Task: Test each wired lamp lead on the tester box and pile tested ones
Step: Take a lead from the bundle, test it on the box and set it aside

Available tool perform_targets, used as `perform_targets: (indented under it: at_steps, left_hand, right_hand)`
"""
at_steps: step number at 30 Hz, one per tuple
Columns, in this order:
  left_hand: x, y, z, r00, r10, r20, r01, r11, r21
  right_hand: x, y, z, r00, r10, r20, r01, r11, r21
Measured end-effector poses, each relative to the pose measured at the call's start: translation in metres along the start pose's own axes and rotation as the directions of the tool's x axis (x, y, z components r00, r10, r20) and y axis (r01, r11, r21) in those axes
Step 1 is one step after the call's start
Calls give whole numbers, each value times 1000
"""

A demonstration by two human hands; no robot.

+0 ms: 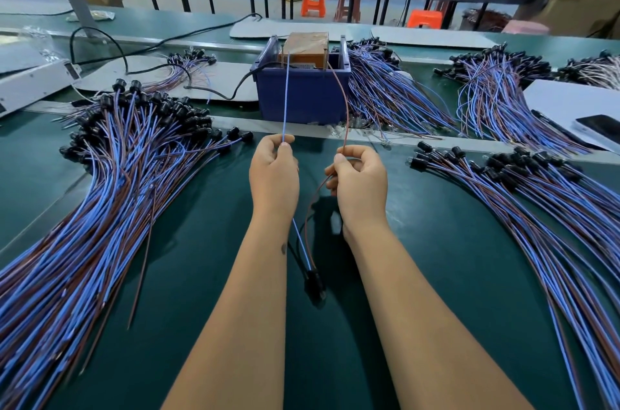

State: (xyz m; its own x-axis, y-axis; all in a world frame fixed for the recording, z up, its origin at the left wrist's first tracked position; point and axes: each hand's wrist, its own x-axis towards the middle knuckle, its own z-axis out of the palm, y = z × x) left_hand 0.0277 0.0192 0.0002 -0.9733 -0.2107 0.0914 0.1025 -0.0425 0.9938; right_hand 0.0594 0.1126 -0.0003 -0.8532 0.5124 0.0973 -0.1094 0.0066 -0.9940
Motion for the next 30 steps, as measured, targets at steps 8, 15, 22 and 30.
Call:
perform_targets:
  at_steps: [8, 15, 22, 30]
  left_hand:
    - [2, -2, 0, 1000, -11, -14, 12, 998, 54]
    - [2, -2, 0, 999, -20, -29, 22, 996, 83]
    - [2, -2, 0, 999, -29, -28, 32, 995, 90]
    - [2, -2, -1, 998, -47, -48, 51, 996, 72]
  right_hand:
    - [0, -1, -1, 1000, 5, 9, -5, 1000, -19]
    - [-1, -2, 0, 1000, 4, 9, -4, 1000, -1]
    - [-2, -3, -1, 1000, 0, 29, 0, 1000, -7]
    - [-3, -3, 0, 999, 12, 39, -11, 1000, -22]
